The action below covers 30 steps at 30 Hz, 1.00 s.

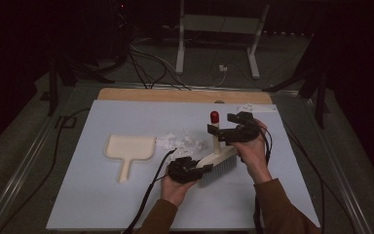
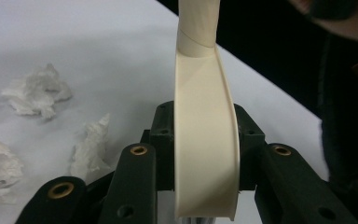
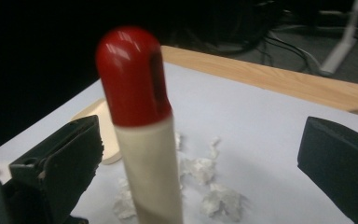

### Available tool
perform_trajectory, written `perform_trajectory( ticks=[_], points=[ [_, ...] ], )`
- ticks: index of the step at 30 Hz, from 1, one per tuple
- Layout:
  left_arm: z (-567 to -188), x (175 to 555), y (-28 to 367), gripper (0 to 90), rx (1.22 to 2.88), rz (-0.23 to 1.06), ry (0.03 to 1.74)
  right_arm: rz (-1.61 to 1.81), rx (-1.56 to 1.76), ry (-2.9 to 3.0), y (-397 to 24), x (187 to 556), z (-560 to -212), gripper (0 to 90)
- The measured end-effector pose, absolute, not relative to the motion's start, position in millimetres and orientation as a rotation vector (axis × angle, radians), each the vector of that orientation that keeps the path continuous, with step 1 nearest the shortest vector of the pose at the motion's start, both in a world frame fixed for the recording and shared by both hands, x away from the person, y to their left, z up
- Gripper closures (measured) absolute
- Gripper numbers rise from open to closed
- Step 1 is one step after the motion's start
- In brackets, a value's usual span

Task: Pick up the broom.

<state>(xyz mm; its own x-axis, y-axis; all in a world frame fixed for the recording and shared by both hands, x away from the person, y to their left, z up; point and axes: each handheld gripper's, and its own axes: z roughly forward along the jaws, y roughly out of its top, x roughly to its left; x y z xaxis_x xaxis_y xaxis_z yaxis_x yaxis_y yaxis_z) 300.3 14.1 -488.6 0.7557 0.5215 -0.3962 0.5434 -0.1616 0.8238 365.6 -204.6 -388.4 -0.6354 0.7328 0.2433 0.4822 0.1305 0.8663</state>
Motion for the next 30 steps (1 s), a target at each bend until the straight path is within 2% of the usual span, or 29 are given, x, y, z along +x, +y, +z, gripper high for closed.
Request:
perform_trajectory(
  ticks=[30],
  points=[
    [-450.9, 314.7, 83.9, 69.6, 1.828, 0.052, 0.711, 1.593, 0.912, 2.401, -190.4, 366.3, -399.8, 0.0]
  ],
)
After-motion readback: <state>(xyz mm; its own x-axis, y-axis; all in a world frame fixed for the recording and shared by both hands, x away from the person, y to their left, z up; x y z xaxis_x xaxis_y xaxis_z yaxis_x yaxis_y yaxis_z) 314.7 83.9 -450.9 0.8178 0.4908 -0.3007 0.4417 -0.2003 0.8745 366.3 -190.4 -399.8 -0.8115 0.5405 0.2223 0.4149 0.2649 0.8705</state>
